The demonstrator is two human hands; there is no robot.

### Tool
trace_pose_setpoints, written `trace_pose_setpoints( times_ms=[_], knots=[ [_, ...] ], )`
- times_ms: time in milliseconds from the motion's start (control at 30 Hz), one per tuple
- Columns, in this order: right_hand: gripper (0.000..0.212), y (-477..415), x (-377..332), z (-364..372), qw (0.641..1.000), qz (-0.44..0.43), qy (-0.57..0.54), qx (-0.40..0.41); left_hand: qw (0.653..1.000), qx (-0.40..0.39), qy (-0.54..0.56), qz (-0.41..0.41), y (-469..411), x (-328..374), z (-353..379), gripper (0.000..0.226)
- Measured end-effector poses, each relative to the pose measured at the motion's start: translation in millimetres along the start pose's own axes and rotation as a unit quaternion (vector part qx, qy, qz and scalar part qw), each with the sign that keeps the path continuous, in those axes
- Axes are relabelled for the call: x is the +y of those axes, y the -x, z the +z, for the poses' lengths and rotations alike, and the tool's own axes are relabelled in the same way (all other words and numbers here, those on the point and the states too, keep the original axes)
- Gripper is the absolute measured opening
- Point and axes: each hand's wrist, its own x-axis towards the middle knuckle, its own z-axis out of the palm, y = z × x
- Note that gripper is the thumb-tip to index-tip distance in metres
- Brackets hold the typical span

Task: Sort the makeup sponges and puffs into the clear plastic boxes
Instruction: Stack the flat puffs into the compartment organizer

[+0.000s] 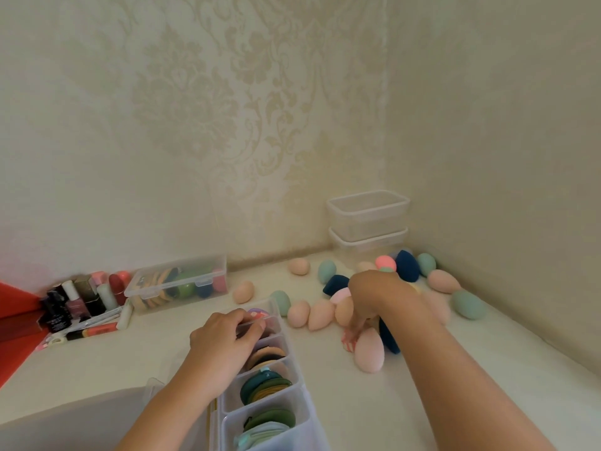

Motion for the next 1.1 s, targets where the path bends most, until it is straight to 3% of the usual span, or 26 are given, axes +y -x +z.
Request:
trace_pose_setpoints(
  times_ms=[200, 300, 433, 500, 567, 633, 733, 800, 833, 933, 1100],
  knots=[
    [0.066, -14.8, 7.2, 11.9, 0.996, -0.007, -0.083, -0.024, 1.0, 0.007, 0.003, 0.003, 0.6, 1.3, -0.1, 0.034],
    [0.055, -22.6, 2.7, 14.0, 0.996, -0.014, -0.076, -0.037, 1.0, 0.005, -0.002, 0.003, 0.8, 2.8, -0.6, 0.035],
    [0.059, -27.1, -0.6, 15.3, 0.997, -0.017, -0.075, -0.029, 1.0, 0.002, -0.005, -0.001, 1.6, 3.6, -1.0, 0.037],
    [0.054, -28.3, 2.7, 12.2, 0.995, -0.008, -0.095, 0.006, 1.0, 0.001, -0.003, -0.005, 2.1, 3.9, -1.2, 0.037],
    [0.042, -29.9, 10.0, 5.7, 0.982, 0.008, -0.158, 0.103, 1.0, 0.002, -0.005, -0.006, 2.5, 5.5, -2.1, 0.037],
    [0.028, -28.6, 19.9, -1.3, 0.941, 0.032, -0.27, 0.202, 1.0, 0.002, -0.007, -0.005, 3.7, 7.5, -3.3, 0.036],
    [0.011, -26.4, 35.4, -6.6, 0.815, -0.004, -0.468, 0.343, 1.0, 0.005, -0.01, -0.004, 5.0, 10.2, -4.5, 0.035],
    [0.012, -26.8, 37.1, -7.8, 0.75, -0.028, -0.501, 0.43, 1.0, 0.004, -0.012, -0.01, 5.9, 11.7, -4.5, 0.036],
    [0.013, -26.4, 32.4, -8.1, 0.74, -0.039, -0.493, 0.456, 1.0, 0.005, -0.011, -0.01, 6.3, 12.2, -4.5, 0.036],
    [0.018, -24.2, -1.1, -5.3, 0.752, -0.125, -0.474, 0.441, 1.0, 0.01, -0.008, -0.007, 7.2, 13.4, -5.0, 0.037],
    [0.014, -14.5, -67.6, 19.0, 0.796, -0.342, -0.391, 0.31, 1.0, 0.013, 0.001, 0.001, 7.4, 12.8, -4.5, 0.035]
  ],
)
